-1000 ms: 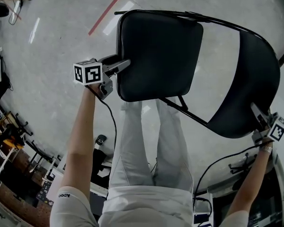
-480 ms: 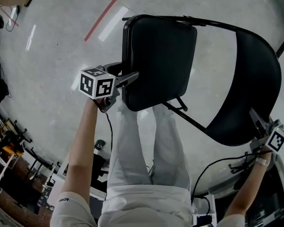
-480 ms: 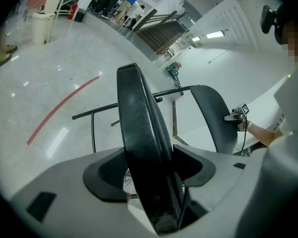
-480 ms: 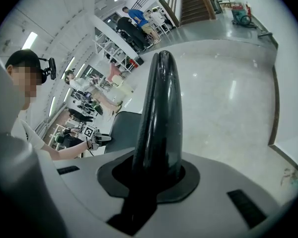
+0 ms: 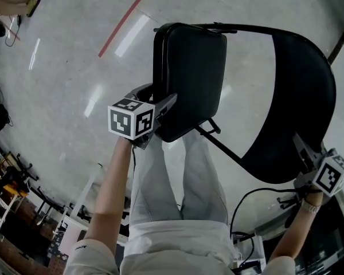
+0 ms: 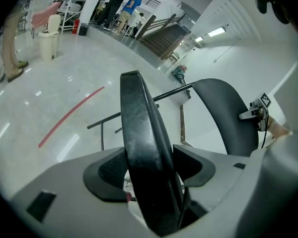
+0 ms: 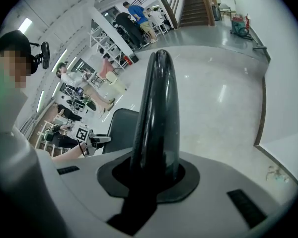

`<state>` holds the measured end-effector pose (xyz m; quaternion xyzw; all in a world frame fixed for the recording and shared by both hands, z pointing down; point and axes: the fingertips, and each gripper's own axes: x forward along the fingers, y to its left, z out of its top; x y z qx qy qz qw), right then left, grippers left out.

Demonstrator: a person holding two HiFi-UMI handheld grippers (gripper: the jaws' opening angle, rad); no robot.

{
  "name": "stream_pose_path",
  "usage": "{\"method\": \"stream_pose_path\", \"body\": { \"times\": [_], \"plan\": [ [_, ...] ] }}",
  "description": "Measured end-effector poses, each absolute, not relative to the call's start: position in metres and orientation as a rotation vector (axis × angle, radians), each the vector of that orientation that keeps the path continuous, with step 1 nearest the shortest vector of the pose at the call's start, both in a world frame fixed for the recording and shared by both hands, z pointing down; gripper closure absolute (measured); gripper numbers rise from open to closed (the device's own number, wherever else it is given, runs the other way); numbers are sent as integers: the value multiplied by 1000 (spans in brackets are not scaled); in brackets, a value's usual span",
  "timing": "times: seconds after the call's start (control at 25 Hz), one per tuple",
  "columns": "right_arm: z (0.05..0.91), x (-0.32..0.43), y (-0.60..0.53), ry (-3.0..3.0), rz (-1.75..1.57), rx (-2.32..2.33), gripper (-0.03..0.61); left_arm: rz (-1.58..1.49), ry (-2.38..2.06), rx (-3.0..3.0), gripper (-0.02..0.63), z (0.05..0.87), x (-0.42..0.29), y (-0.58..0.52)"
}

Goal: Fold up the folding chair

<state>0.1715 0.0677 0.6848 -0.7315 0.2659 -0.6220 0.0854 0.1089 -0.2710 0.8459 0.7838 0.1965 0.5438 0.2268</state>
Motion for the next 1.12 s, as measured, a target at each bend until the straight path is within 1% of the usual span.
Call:
{"method": "stream_pose_path", "body": {
  "times": [0.24,0.48,0.8,1.12],
  "plan": [
    [651,156,45,745,-1903,-2230,506,1397,558,2177,323,810,109,-236],
    [631,160,37,729,-1930,-2252,514,1402,670,2232,328,787,119,-196],
    [620,158,24,704,-1952,-2295,517,1461,801,2319,336,776,127,-154],
    [619,155,19,681,-1990,-2315,516,1524,817,2358,336,784,128,-116]
  ]
}}
